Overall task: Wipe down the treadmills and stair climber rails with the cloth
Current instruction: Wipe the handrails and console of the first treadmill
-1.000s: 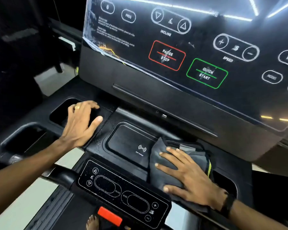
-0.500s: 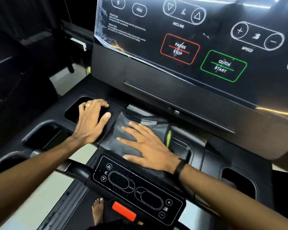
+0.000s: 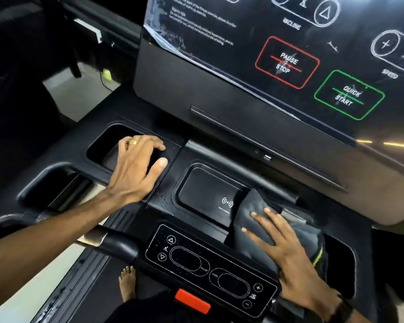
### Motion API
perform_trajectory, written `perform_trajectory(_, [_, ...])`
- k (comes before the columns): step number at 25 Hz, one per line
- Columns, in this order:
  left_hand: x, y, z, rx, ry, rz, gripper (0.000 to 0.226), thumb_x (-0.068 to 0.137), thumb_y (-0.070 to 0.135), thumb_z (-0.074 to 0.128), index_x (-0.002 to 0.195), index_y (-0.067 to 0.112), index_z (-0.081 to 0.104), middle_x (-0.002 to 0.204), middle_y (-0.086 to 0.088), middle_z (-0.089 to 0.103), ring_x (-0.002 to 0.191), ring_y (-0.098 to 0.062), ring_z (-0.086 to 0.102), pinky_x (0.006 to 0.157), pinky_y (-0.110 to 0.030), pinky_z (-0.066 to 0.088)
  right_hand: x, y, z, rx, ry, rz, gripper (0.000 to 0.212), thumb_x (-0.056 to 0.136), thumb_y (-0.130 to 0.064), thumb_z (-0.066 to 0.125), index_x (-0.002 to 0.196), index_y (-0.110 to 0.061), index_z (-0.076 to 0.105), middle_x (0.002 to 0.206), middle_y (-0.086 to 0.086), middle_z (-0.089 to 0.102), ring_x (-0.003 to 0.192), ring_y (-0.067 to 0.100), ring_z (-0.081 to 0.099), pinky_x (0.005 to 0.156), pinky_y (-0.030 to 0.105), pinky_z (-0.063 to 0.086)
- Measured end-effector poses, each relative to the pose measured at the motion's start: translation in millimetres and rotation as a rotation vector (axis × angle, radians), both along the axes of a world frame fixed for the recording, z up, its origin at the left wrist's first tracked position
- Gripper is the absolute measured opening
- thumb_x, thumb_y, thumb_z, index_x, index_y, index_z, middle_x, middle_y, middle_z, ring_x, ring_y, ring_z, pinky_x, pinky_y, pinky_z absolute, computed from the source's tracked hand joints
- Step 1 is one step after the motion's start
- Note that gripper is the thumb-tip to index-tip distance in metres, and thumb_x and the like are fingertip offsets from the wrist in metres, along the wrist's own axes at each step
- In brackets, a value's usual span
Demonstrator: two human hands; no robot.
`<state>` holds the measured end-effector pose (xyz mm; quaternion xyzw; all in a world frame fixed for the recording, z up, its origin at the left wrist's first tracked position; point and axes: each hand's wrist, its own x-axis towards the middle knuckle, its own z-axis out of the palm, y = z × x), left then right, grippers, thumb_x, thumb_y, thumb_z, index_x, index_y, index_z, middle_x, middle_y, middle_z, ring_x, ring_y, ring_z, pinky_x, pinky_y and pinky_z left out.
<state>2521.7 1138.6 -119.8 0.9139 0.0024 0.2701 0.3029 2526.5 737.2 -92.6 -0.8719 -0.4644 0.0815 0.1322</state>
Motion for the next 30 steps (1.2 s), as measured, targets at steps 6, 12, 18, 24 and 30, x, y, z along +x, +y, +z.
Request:
perform_trajectory(6, [-3,2,1,-0.173,-0.104,0.104,0.041,0.096,0.040,0.036,0.106,0.009,0.061,0.112,-0.002,0.063,0.107,-0.019,0.056,0.101,-0.035,0.026,52,80,10,-0.072,-0.082,0.372,0.060,0.101,-0.059,0.034,0.155,-0.032,0.036,0.166,0.001,0.020,0.155,0.030,0.010,0.121,0.057,0.017])
perform_trajectory(12, [-2,5,0,-0.293,-0.148,0.239,0.035,0.097,0.040,0.037,0.108,0.015,0.059,0.113,0.002,0.063,0.106,-0.016,0.056,0.098,-0.030,0.027,55,210,-8,0.048,-0.167,0.326,0.054,0.097,-0.062,0.043,0.141,-0.034,0.057,0.157,0.003,0.039,0.150,0.030,0.022,0.122,0.050,0.016])
perform_trajectory(18, [-4,8,0,-0.315,-0.103,0.267,0.036,0.097,0.042,0.036,0.109,0.016,0.059,0.113,0.004,0.062,0.101,-0.016,0.054,0.096,-0.027,0.026,80,229,-1,0.017,-0.380,-0.145,0.053,0.095,-0.060,0.043,0.132,-0.029,0.065,0.147,0.001,0.050,0.141,0.028,0.037,0.109,0.049,0.035])
perform_trajectory(24, [-3,8,3,-0.310,-0.108,0.237,0.040,0.097,0.043,0.035,0.108,0.013,0.060,0.112,0.001,0.062,0.103,-0.018,0.055,0.097,-0.029,0.026,51,203,-13,0.092,-0.247,0.275,0.052,0.091,-0.067,0.050,0.132,-0.036,0.063,0.147,-0.001,0.047,0.134,0.026,0.039,0.102,0.045,0.032])
perform_trajectory(30, [-3,10,5,-0.263,-0.103,0.204,0.041,0.097,0.042,0.035,0.107,0.012,0.061,0.112,0.003,0.061,0.101,-0.012,0.054,0.098,-0.035,0.028,67,228,1,0.040,-0.313,-0.187,0.051,0.086,-0.069,0.054,0.116,-0.032,0.072,0.135,-0.003,0.053,0.119,0.026,0.043,0.090,0.045,0.036])
